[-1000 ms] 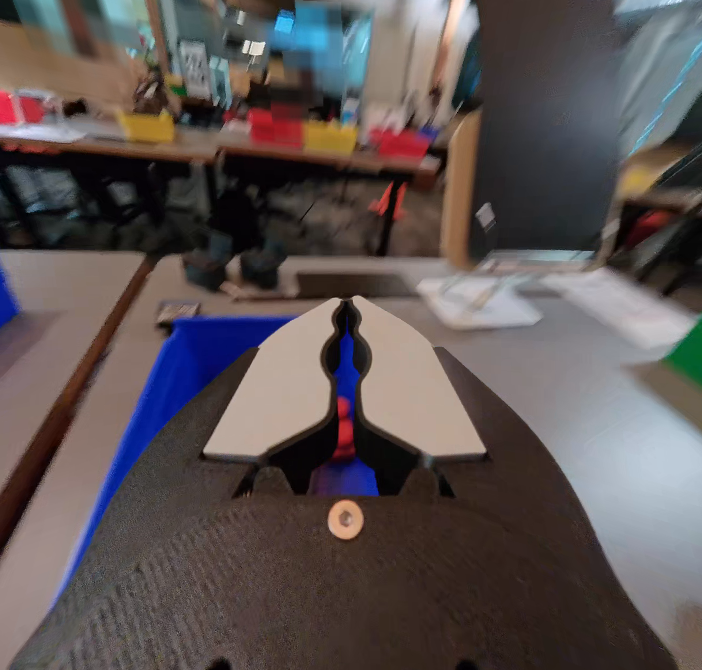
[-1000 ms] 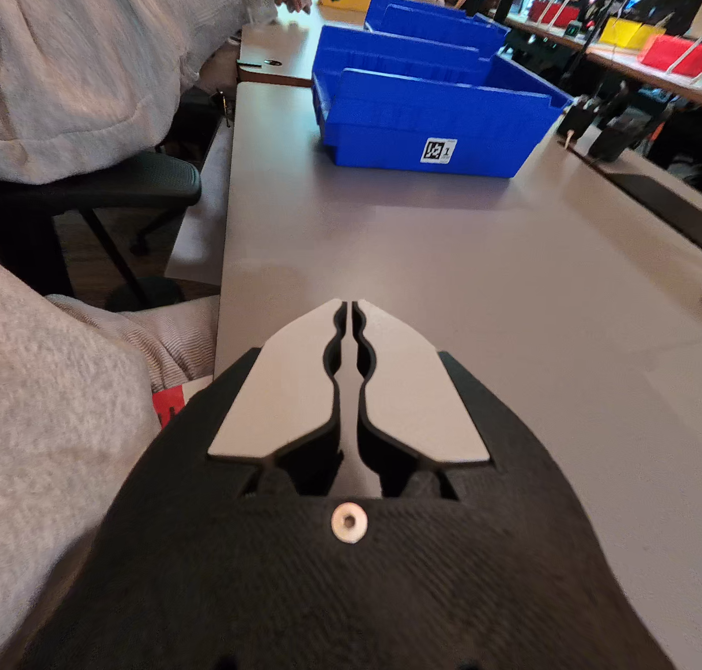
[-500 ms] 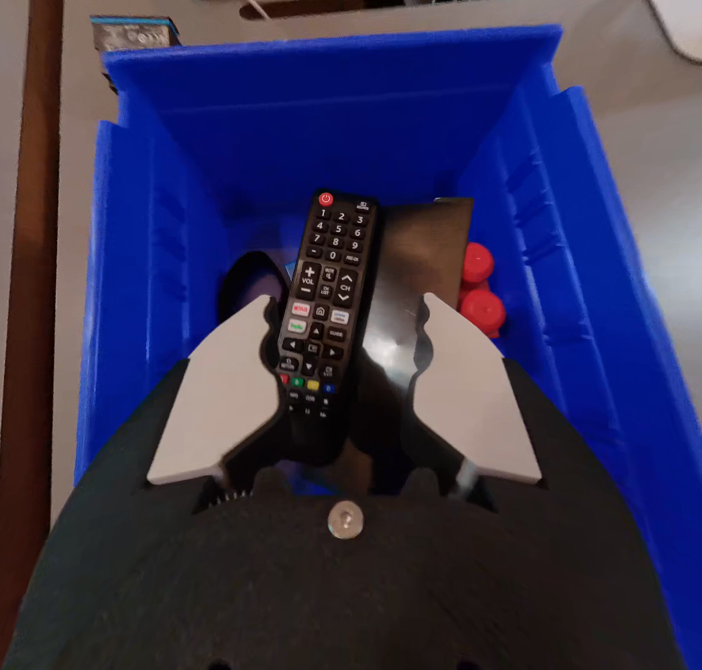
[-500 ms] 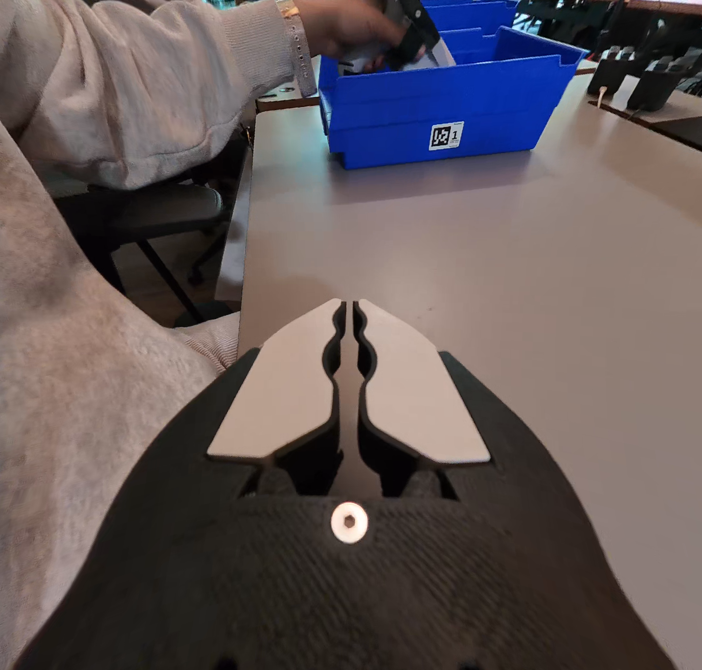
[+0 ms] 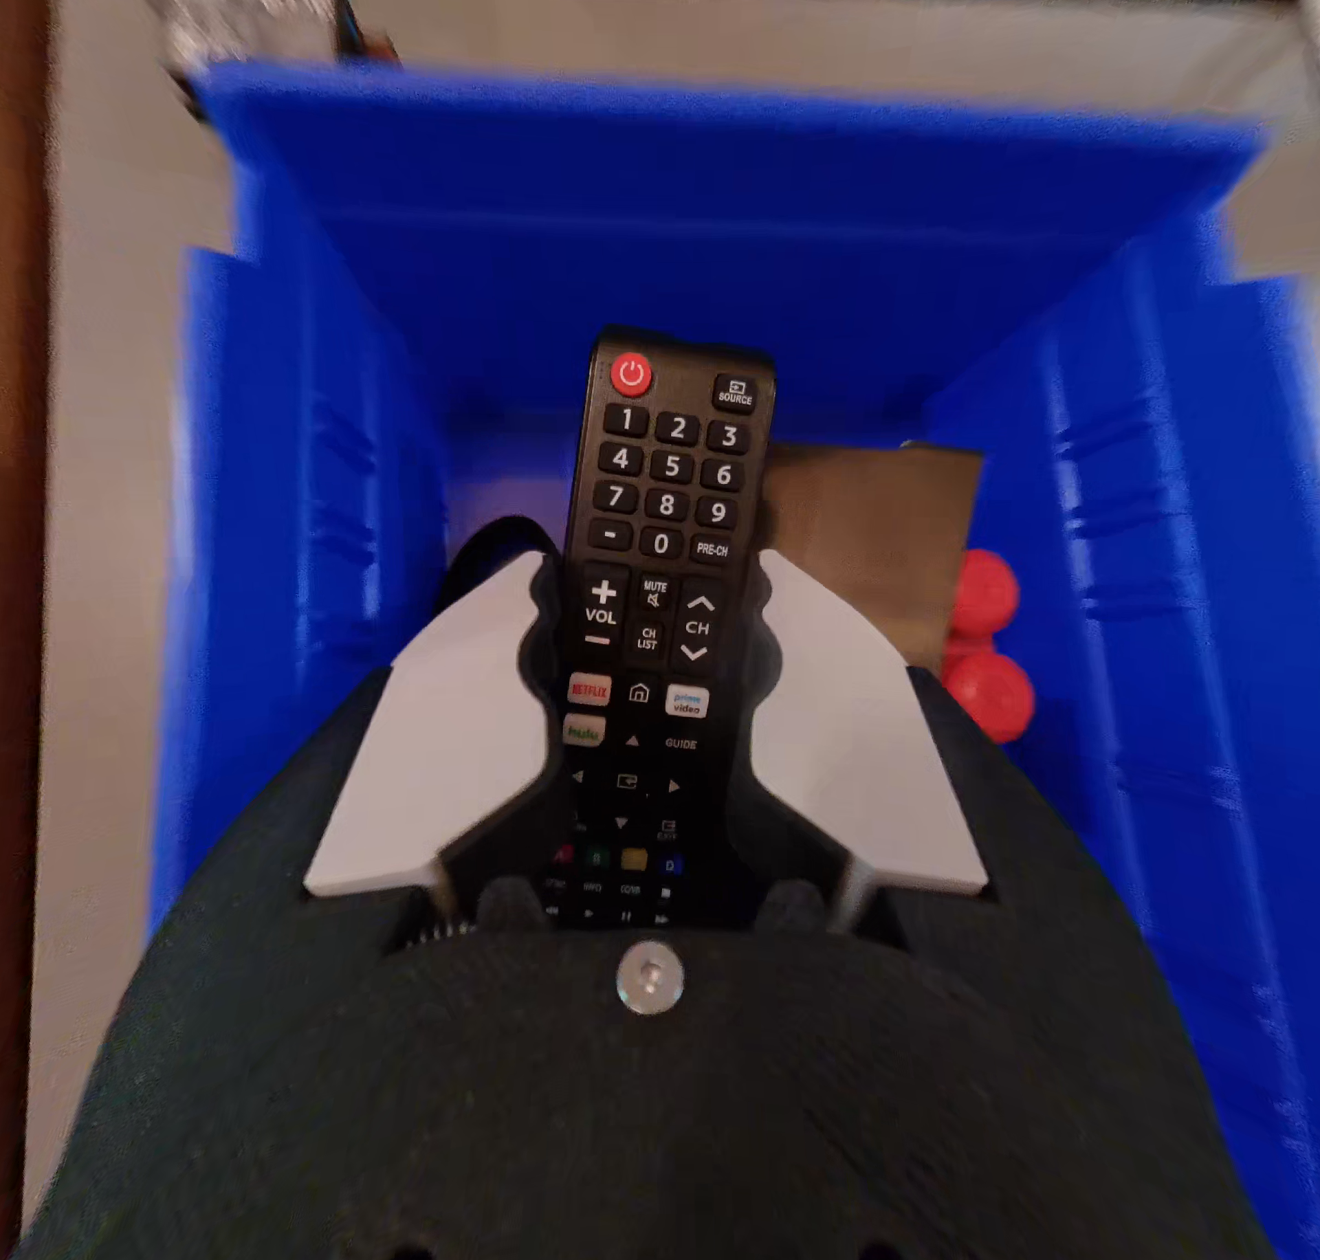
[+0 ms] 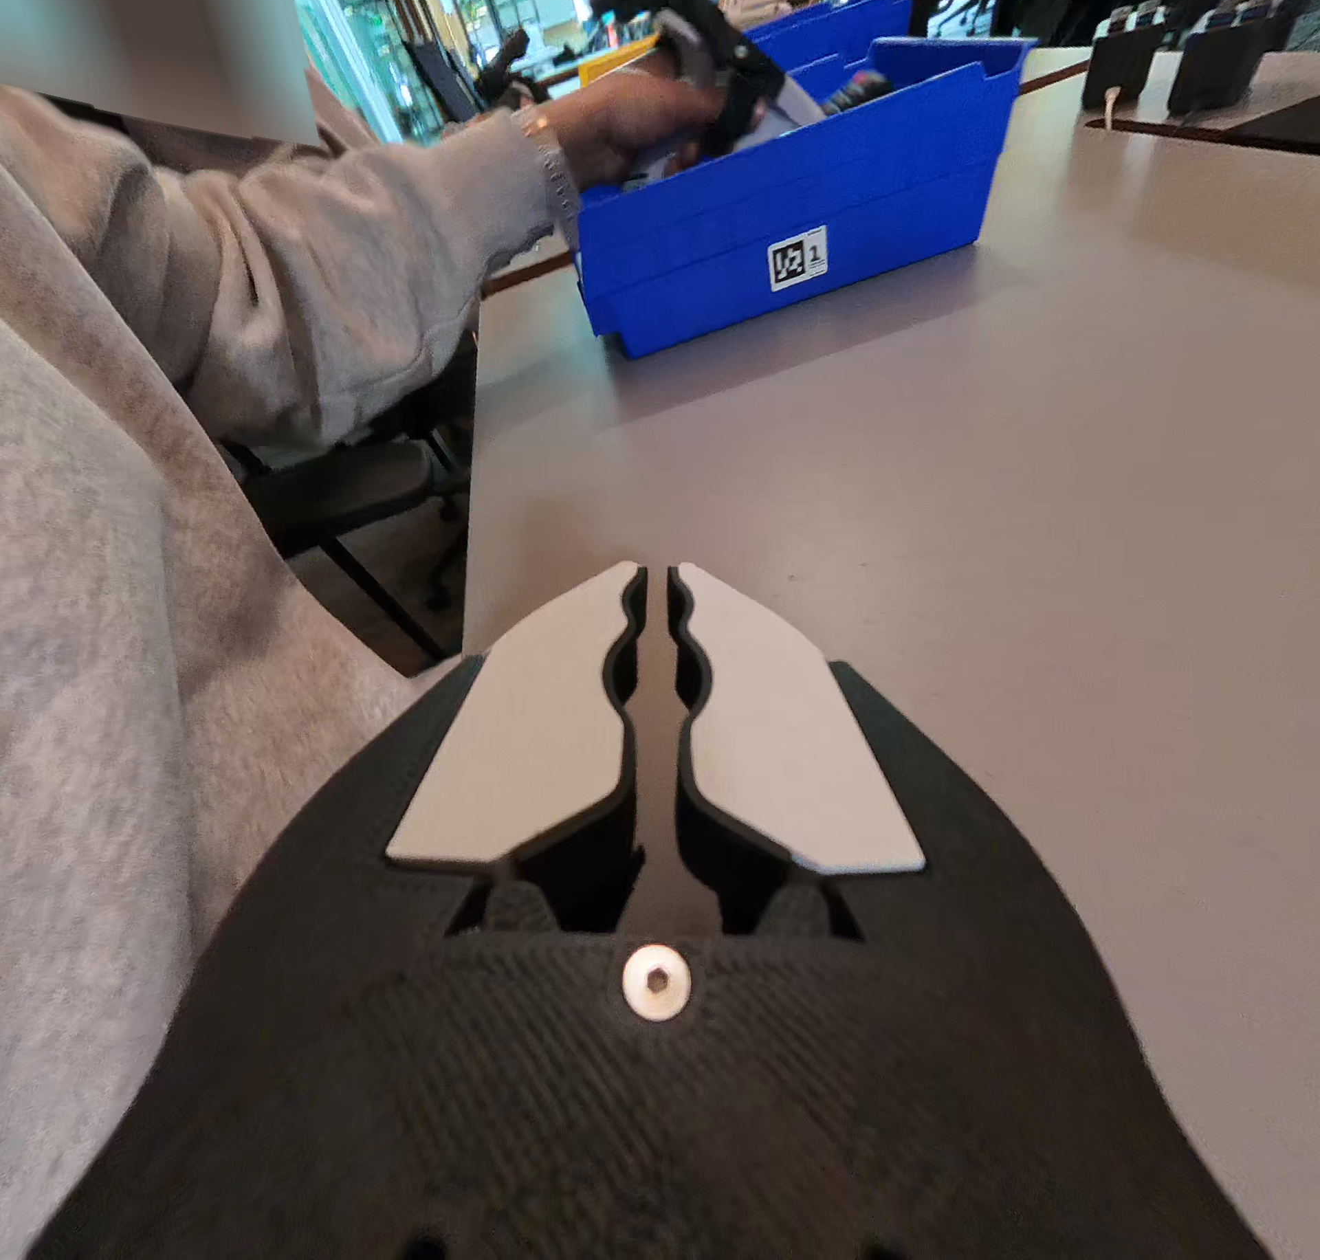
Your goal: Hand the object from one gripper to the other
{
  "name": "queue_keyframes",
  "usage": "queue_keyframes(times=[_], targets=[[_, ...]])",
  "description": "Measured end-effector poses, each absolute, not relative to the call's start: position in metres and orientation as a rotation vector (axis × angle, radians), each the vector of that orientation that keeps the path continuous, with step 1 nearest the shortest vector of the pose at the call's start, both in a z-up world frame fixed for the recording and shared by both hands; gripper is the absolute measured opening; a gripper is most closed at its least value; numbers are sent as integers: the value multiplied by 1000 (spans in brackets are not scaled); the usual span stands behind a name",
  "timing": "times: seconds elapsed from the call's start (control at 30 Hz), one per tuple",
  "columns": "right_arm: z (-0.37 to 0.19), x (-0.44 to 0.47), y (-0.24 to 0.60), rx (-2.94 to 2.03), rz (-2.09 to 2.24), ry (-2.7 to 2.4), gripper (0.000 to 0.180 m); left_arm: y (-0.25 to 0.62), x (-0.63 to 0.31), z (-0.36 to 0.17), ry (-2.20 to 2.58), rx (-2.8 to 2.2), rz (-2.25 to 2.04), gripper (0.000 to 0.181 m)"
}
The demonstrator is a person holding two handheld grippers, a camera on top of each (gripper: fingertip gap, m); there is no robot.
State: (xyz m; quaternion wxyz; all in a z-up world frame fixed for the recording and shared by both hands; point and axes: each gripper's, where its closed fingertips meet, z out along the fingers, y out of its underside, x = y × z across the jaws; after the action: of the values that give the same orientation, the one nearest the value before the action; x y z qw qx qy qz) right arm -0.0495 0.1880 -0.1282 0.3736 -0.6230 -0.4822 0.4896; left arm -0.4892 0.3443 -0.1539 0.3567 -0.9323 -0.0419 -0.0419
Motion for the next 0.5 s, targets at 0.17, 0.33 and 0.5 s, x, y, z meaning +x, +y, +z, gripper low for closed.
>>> queue_keyframes(times=[0.17,0.33,0.5], targets=[[-121,-43,201,-1656,1433,-1061,7,314,-431,-47,-31,-1964,-190,50],[-101,-37,203,-1578,1590,-951,8,283,-316,15,160,-1679,-326,47],[-82,-25,199,-1491,1556,-977,7,284,-270,33,201,-1619,-254,46]])
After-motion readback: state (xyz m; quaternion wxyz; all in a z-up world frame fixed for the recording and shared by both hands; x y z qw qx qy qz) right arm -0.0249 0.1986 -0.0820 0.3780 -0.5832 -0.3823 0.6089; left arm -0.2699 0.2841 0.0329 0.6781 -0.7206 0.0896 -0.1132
